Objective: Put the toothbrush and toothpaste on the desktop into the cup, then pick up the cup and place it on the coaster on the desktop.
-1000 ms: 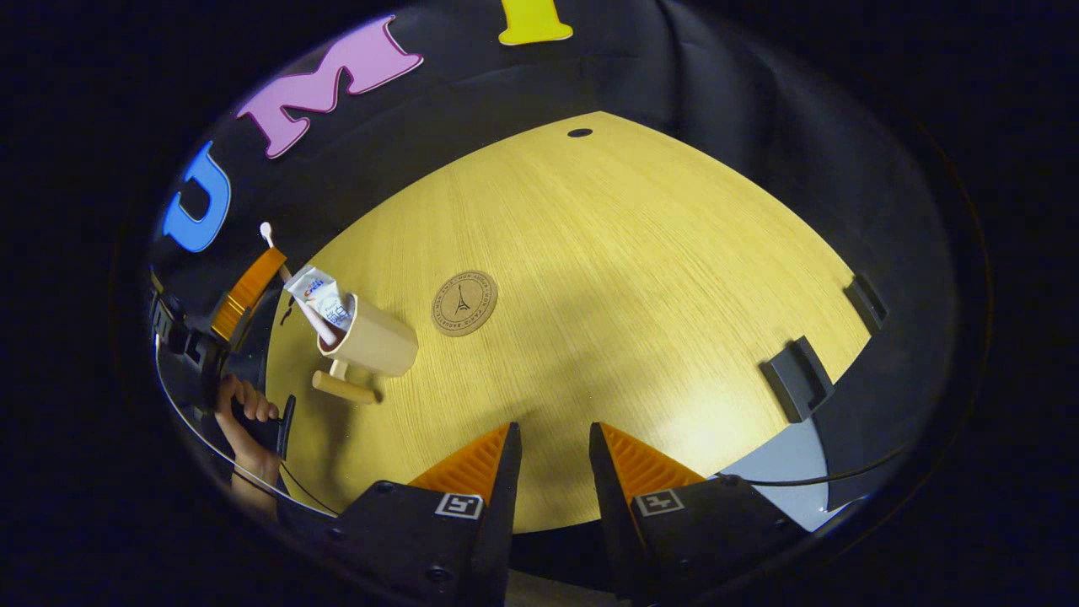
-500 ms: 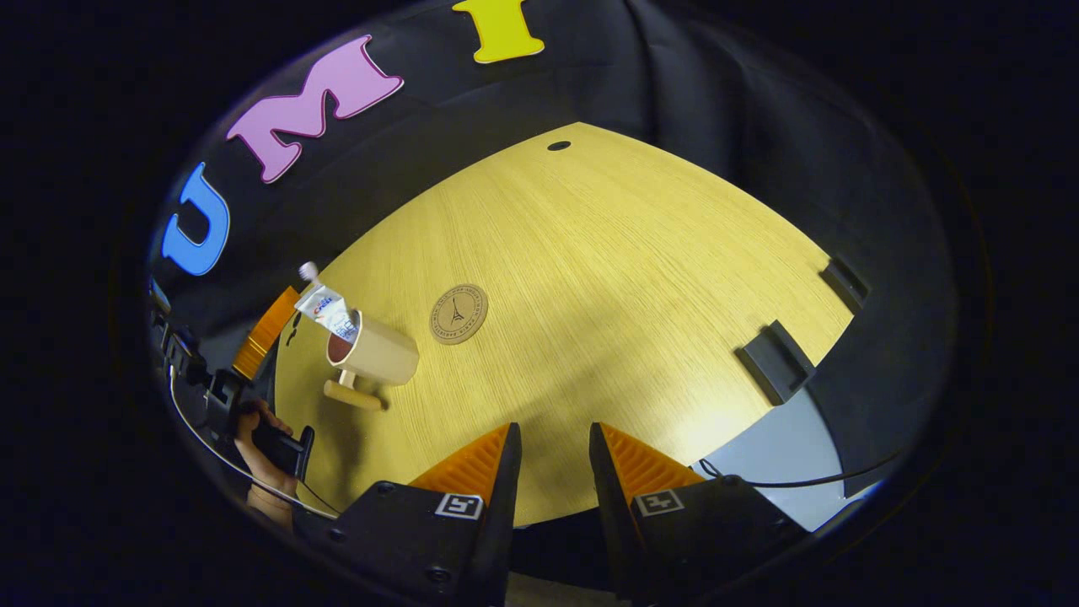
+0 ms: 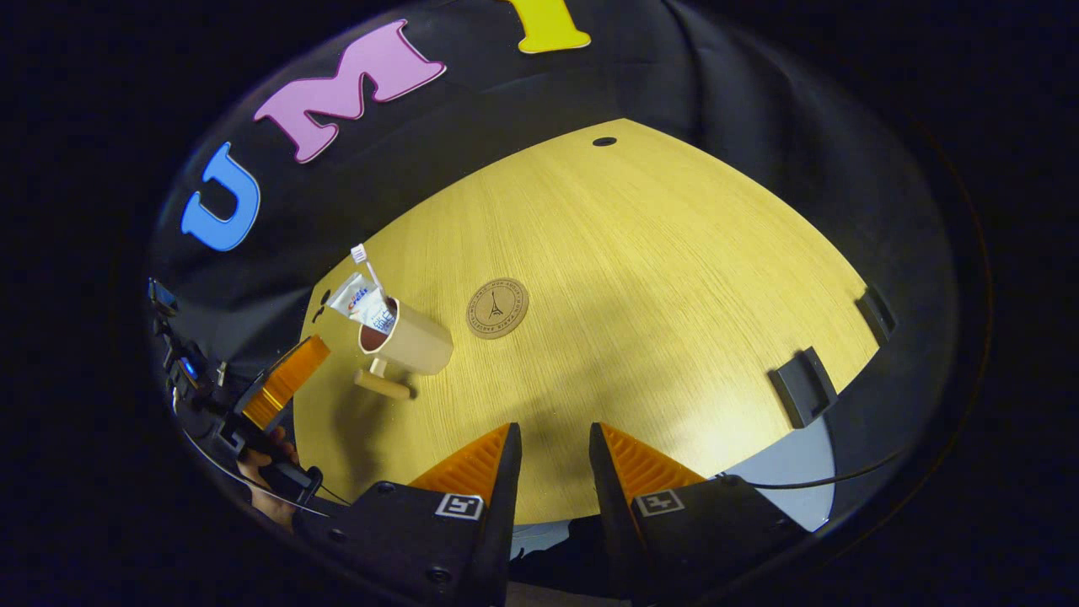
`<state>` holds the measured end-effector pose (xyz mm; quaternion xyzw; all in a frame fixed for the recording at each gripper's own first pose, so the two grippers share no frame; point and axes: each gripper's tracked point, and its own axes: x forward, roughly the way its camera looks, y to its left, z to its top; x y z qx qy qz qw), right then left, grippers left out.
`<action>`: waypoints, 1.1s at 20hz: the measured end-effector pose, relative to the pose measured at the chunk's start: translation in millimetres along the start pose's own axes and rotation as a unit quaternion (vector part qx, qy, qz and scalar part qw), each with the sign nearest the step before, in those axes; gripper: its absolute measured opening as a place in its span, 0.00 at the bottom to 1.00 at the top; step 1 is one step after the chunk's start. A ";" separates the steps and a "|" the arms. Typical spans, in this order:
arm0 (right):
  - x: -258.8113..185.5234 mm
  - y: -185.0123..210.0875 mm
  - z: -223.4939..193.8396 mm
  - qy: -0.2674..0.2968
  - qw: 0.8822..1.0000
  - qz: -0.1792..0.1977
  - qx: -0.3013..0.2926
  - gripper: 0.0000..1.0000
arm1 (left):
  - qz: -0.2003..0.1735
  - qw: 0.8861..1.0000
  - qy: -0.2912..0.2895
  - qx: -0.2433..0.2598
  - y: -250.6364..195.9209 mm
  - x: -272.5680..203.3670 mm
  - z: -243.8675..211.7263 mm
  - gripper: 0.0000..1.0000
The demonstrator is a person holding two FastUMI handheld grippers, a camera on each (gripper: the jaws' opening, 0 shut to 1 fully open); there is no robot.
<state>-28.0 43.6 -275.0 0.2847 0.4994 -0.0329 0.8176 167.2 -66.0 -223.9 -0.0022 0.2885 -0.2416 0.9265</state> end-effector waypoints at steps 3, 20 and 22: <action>7.9 3.1 -1.0 0.007 1.000 0.009 0.000 0.50 | -0.004 0.998 0.063 0.005 -5.6 -13.2 -25.8 0.65; -3.4 -56.5 -10.3 -0.041 0.990 -0.043 0.131 0.50 | -0.021 0.962 0.263 0.062 -3.7 64.2 -87.9 0.66; -3.9 -60.6 -15.2 -0.044 0.987 -0.047 0.147 0.50 | -0.029 0.958 0.278 0.067 -6.1 70.6 -96.1 0.64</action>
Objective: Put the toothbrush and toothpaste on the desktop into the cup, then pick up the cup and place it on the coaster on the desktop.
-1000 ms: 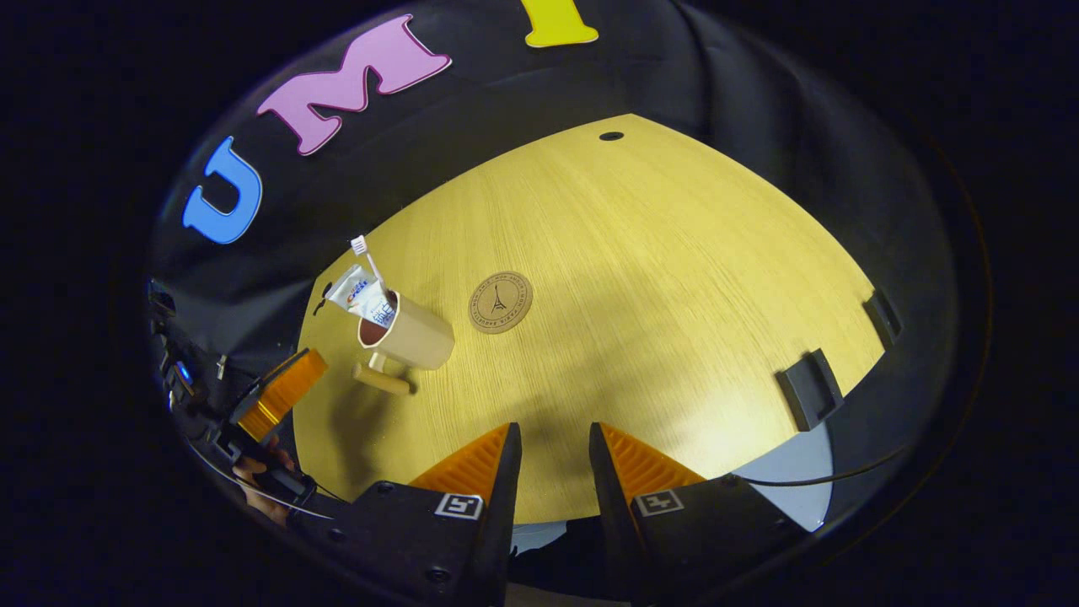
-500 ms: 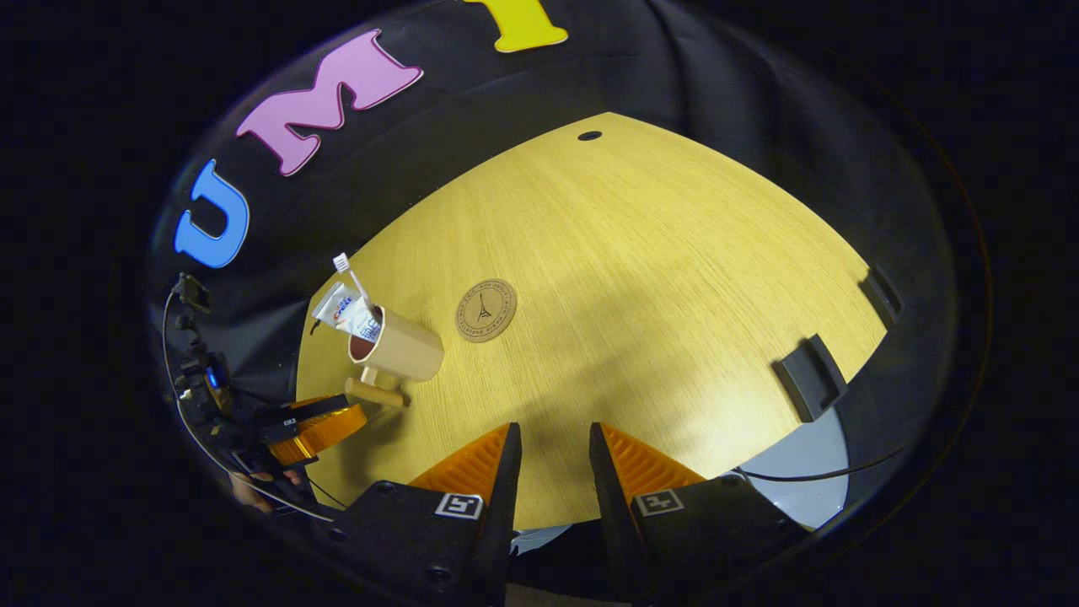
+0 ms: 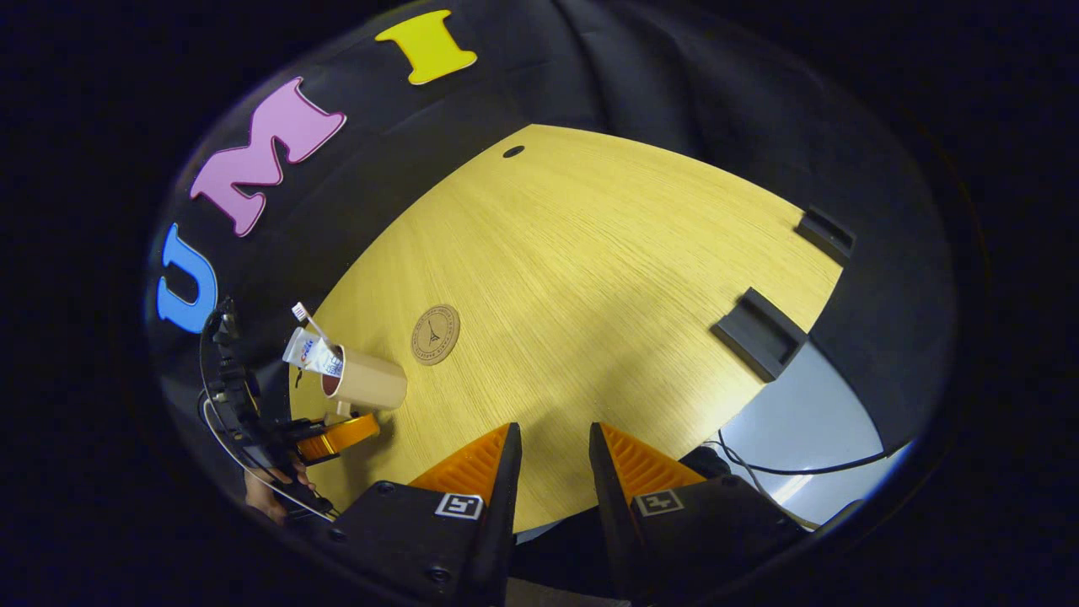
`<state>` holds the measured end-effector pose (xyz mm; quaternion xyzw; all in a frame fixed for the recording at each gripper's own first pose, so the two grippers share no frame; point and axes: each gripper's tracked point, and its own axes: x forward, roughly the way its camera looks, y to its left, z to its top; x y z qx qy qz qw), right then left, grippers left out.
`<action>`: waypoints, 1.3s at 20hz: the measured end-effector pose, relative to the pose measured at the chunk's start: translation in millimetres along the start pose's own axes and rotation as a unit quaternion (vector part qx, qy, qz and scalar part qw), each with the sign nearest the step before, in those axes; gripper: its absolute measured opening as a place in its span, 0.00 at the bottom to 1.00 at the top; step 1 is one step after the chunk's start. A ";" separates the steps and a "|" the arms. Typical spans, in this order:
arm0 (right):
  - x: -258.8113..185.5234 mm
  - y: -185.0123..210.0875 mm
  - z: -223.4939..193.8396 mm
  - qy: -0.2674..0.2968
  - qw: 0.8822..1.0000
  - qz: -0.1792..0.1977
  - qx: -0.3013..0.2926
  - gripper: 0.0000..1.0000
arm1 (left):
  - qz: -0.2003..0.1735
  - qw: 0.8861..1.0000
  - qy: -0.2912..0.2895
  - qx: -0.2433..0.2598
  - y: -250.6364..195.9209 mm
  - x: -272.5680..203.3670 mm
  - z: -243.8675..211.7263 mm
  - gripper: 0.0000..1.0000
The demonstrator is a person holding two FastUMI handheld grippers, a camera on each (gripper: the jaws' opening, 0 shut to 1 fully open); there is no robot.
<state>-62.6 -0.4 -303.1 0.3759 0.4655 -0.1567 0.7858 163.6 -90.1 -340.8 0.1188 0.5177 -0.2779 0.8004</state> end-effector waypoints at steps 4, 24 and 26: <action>1.0 -7.0 0.8 -0.003 1.000 -0.010 0.012 0.50 | 0.005 1.000 0.022 0.009 0.4 15.4 -3.6 0.65; 11.1 -19.8 5.0 0.006 1.000 -0.003 0.000 0.50 | 0.010 1.000 -0.007 -0.005 2.9 8.3 11.1 0.30; 11.8 -22.3 5.9 0.007 1.000 -0.001 -0.002 0.50 | 0.011 1.000 -0.017 -0.009 0.7 2.4 17.5 0.30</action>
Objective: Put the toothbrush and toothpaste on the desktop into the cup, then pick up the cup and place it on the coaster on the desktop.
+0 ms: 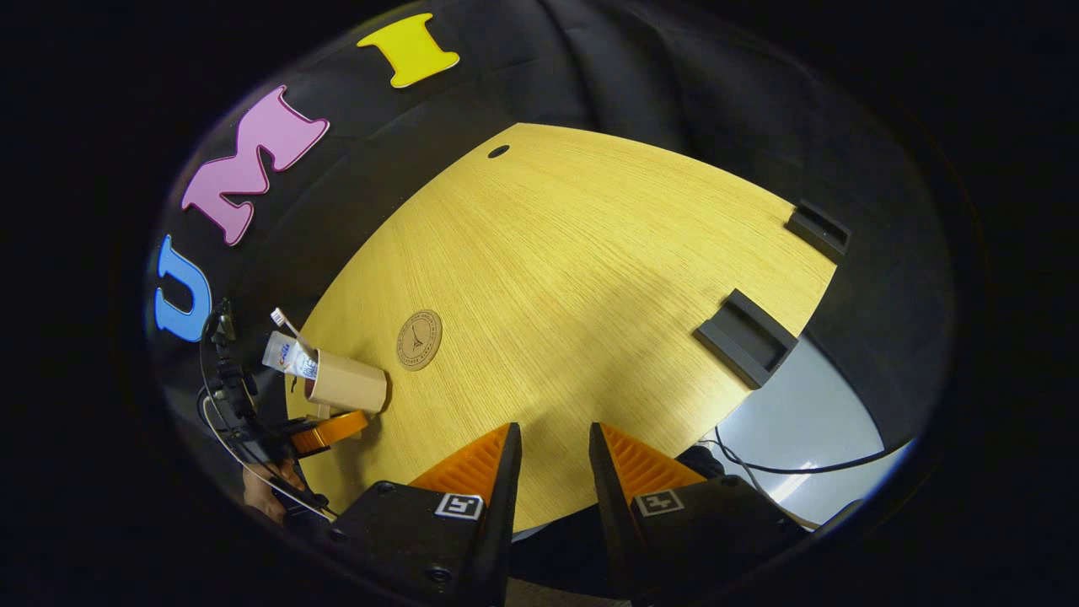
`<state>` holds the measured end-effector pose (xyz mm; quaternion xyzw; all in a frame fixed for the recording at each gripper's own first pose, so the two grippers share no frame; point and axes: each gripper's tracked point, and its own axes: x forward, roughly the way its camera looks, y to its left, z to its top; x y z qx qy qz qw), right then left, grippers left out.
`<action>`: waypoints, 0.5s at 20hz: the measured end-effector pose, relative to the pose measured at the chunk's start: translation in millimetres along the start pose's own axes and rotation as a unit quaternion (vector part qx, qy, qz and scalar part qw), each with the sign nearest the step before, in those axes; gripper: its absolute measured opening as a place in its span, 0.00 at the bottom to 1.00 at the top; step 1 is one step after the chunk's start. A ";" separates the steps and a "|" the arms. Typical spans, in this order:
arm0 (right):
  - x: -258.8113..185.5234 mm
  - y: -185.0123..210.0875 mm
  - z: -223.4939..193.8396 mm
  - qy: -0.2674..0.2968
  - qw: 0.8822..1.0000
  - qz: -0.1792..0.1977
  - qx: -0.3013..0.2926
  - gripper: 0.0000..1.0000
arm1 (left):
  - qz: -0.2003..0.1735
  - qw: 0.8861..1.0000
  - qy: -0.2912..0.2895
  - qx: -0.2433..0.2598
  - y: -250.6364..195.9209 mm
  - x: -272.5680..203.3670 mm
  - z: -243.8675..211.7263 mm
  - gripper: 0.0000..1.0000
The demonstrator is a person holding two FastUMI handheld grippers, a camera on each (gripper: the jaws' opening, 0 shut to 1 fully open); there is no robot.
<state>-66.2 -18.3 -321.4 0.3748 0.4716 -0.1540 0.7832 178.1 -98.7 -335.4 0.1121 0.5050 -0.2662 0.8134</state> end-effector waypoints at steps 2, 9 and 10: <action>-4.0 2.3 3.6 0.001 1.000 0.004 -0.001 0.50 | -0.001 1.000 -0.003 -0.005 -5.3 -3.3 4.7 0.34; -5.1 -11.9 19.3 0.001 1.000 0.010 0.008 0.50 | -0.003 0.999 -0.012 0.030 -43.0 -0.7 32.5 0.30; -6.8 -16.5 22.2 -0.002 1.000 0.008 0.012 0.50 | -0.005 0.999 -0.012 0.035 -50.4 1.7 36.4 0.30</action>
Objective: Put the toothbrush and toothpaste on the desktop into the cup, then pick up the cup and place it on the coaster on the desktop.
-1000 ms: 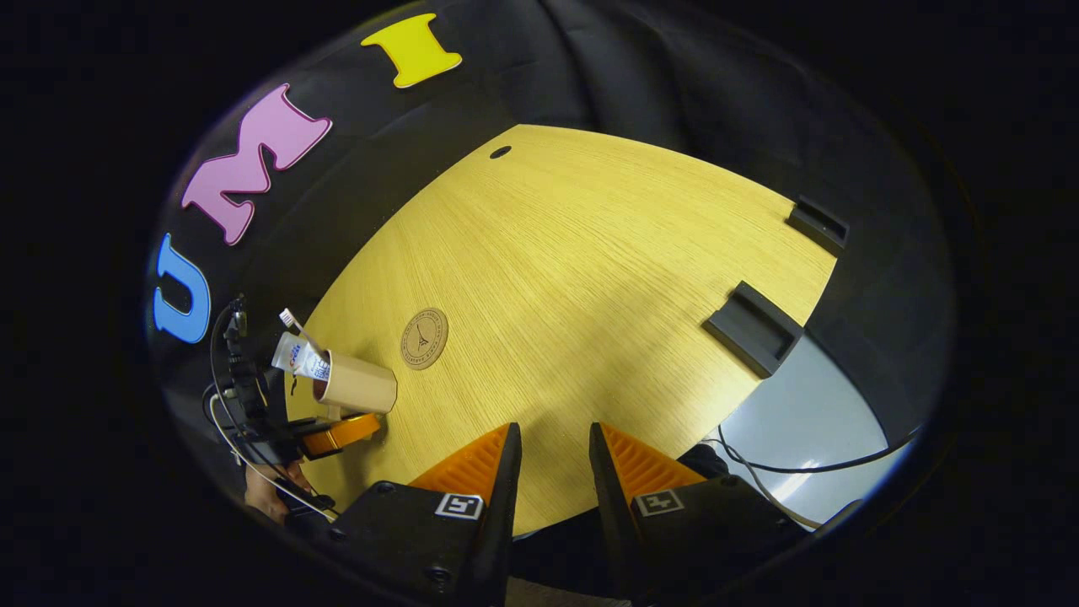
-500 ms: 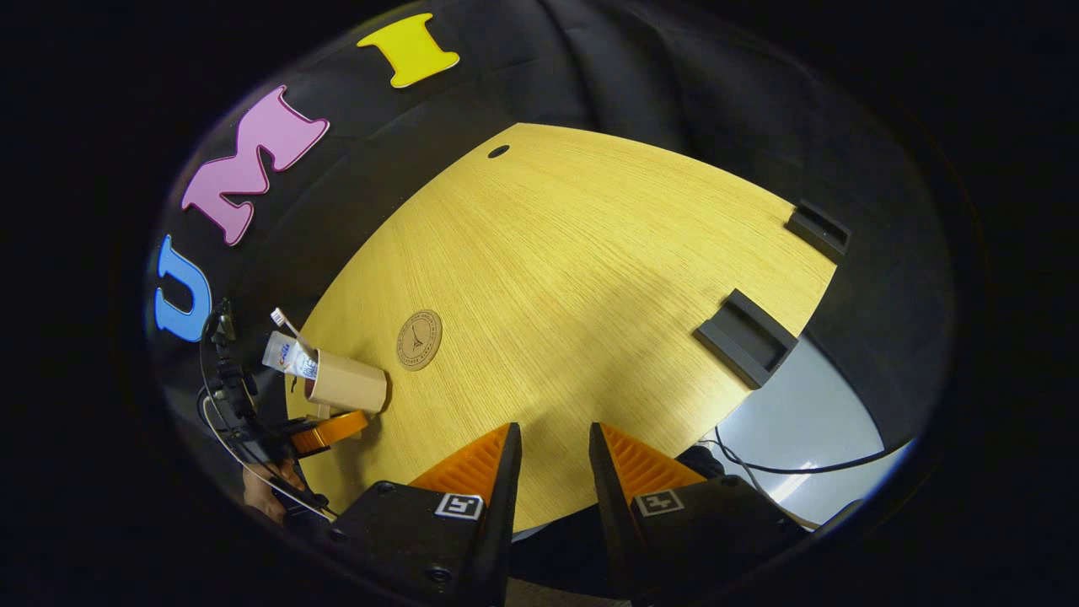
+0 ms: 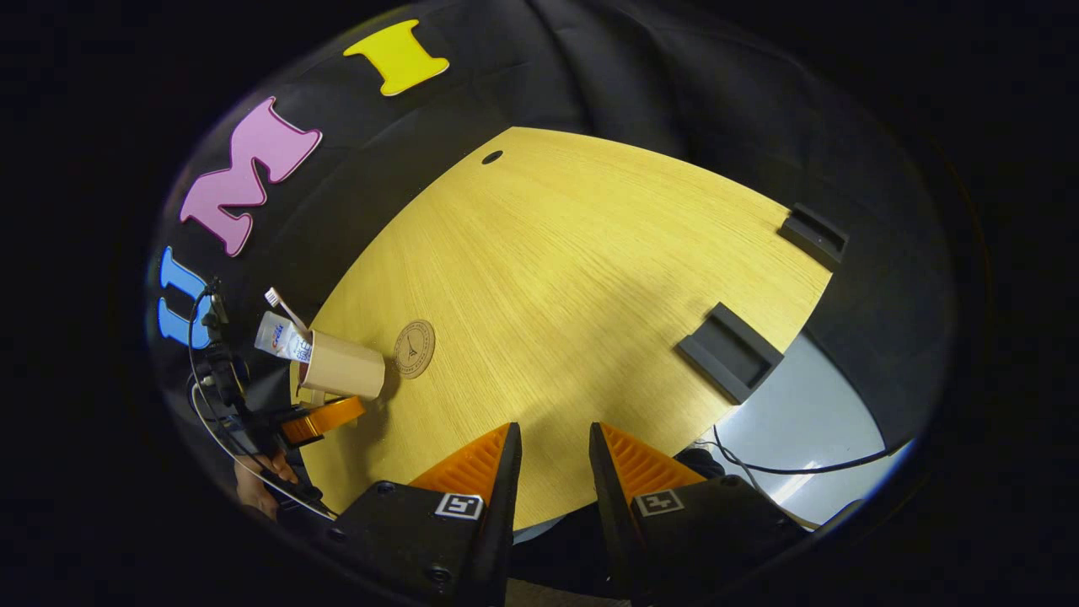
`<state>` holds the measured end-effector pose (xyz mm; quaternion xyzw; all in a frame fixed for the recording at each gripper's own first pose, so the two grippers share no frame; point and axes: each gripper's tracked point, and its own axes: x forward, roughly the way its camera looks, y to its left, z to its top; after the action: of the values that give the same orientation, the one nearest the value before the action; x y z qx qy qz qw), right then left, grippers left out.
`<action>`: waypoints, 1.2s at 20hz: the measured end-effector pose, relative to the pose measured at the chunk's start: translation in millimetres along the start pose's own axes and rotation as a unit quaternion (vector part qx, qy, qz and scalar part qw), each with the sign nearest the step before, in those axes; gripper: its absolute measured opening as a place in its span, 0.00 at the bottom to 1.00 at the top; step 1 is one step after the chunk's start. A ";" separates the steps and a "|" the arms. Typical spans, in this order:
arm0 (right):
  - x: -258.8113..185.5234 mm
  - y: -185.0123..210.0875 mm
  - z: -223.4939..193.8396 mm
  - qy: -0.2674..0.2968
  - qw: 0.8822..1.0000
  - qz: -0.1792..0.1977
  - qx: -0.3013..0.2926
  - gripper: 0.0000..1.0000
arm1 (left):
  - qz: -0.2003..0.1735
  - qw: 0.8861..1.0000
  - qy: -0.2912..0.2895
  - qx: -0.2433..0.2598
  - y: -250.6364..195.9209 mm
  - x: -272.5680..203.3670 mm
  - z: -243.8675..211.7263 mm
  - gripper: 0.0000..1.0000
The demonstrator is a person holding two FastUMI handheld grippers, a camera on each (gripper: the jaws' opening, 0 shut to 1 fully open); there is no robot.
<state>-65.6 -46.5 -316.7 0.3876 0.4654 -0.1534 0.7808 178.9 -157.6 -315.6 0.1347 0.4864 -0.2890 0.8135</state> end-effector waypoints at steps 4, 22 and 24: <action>-12.6 -26.3 9.2 -0.009 1.000 -0.013 0.016 0.50 | -0.007 1.000 0.001 0.024 -20.1 15.3 18.9 0.25; -37.6 -91.1 3.2 -0.022 0.995 -0.066 0.074 0.50 | -0.001 0.999 0.015 0.047 -26.8 64.9 30.7 0.29; -35.8 -93.7 3.2 -0.022 0.995 -0.067 0.076 0.50 | 0.002 0.999 0.016 0.044 -30.2 66.6 29.5 0.30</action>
<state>-138.5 -114.3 -328.9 0.4104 0.4596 -0.2486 0.7474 205.8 -219.0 -357.1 0.1760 0.4859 -0.3067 0.7993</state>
